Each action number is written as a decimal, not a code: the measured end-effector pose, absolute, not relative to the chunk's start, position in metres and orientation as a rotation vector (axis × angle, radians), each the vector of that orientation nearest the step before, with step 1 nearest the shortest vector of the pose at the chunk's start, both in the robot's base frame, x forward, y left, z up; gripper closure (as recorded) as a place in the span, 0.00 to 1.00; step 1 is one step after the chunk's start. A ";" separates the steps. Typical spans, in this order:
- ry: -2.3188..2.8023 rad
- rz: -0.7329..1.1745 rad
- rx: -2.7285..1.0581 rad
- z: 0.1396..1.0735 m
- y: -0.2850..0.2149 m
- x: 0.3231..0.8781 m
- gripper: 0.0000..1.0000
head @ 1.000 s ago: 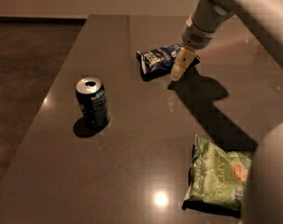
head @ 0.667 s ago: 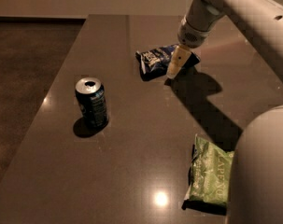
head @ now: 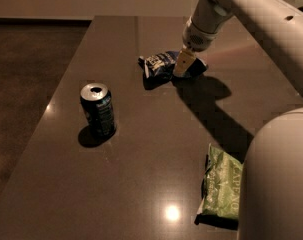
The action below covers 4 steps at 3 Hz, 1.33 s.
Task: Move blue chip bag near pepsi can
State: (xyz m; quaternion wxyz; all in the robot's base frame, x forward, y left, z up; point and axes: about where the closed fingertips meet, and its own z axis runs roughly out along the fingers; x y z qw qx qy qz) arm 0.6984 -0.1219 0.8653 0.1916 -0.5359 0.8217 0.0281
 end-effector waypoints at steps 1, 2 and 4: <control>2.249 0.139 -1.539 0.874 -0.105 0.678 0.65; 2.176 0.208 -1.552 0.889 -0.091 0.643 0.88; 2.039 0.286 -1.631 0.905 -0.055 0.544 1.00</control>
Offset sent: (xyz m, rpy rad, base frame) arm -0.1147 0.0457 0.0453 0.1944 -0.0433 0.1552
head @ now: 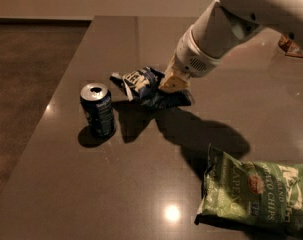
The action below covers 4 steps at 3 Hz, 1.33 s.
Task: Move blue chip bag near pepsi can
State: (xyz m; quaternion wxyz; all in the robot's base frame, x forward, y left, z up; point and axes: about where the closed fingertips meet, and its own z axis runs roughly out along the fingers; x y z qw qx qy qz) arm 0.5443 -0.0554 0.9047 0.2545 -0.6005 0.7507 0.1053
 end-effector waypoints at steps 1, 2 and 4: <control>1.974 0.301 -1.698 0.904 -0.031 0.502 0.82; 1.947 0.307 -1.712 0.896 -0.019 0.485 0.59; 1.943 0.302 -1.716 0.898 -0.017 0.483 0.12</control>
Offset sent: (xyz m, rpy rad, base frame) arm -0.0744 0.0499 -0.0229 0.0302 -0.0360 0.0980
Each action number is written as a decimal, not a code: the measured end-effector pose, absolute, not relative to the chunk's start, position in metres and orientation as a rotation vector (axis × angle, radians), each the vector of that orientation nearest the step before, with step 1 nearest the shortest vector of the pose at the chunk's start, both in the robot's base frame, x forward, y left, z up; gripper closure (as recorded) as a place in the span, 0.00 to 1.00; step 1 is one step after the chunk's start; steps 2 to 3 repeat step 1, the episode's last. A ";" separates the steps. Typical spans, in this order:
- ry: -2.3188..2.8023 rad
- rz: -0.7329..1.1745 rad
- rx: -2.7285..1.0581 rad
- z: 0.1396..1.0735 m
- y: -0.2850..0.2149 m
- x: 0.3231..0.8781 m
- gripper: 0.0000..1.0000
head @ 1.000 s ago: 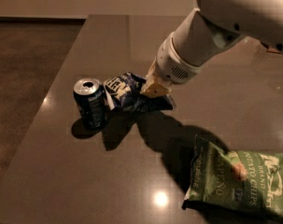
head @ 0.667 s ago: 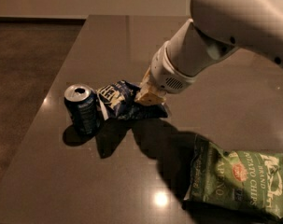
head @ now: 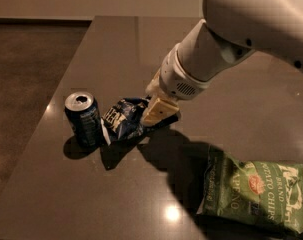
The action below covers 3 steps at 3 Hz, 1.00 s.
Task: Move blue chip bag near pepsi can
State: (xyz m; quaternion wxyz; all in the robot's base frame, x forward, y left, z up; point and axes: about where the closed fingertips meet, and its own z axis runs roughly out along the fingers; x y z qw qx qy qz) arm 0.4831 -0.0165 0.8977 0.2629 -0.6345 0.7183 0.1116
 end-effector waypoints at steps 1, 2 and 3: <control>1.940 0.299 -1.718 0.899 -0.016 0.482 0.00; 1.940 0.299 -1.718 0.899 -0.016 0.482 0.00; 1.940 0.299 -1.718 0.899 -0.016 0.482 0.00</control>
Offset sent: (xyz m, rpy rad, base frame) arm 0.0000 0.0000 0.0000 0.0000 0.0000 0.0000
